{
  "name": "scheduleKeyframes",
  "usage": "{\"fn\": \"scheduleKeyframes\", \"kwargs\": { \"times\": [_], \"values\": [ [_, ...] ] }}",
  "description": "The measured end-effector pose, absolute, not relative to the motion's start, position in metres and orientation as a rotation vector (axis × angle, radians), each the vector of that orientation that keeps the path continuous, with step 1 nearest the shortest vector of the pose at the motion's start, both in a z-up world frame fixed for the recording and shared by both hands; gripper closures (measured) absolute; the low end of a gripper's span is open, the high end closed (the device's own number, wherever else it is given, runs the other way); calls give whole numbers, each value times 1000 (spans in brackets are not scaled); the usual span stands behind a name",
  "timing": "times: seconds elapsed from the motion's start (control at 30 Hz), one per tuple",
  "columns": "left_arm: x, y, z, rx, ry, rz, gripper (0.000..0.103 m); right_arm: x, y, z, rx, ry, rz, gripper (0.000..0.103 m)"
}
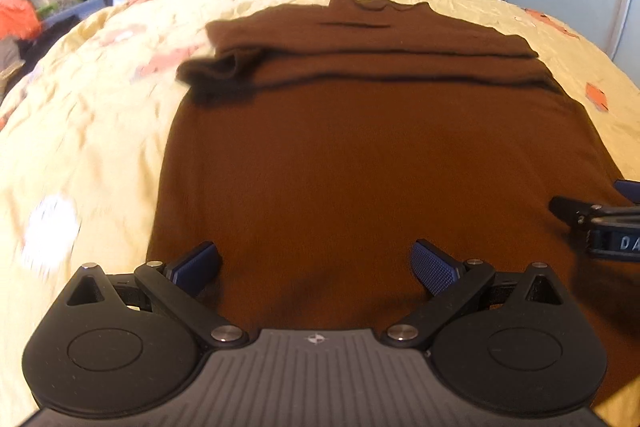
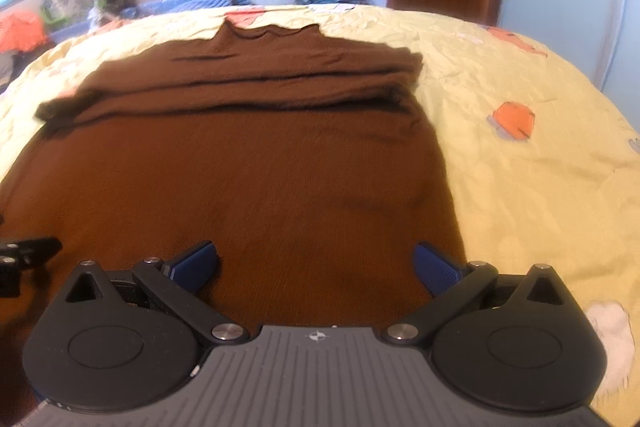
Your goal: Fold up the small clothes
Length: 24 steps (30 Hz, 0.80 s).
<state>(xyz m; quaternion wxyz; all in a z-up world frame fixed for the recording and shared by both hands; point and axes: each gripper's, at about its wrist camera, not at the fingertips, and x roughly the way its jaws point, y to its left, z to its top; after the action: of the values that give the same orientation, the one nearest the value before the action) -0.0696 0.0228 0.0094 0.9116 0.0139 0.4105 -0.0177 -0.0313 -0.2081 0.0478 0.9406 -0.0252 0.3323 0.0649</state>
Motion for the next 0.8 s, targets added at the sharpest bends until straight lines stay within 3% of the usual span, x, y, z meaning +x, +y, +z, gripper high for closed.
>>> {"fn": "scheduleKeyframes", "kwargs": {
  "times": [0.2, 0.4, 0.57, 0.8],
  "values": [
    [-114, 18, 4, 59, 787, -50, 0, -64, -217, 39, -51, 608, 177, 0],
    [-119, 49, 23, 32, 843, -72, 0, -70, -245, 68, 74, 710, 287, 0],
    [-116, 121, 23, -213, 902, 11, 0, -73, -326, 76, 483, 806, 316, 0],
    [-102, 173, 12, -720, 1054, -406, 0, -71, -351, 60, 664, 1003, 510, 0]
  ]
}}
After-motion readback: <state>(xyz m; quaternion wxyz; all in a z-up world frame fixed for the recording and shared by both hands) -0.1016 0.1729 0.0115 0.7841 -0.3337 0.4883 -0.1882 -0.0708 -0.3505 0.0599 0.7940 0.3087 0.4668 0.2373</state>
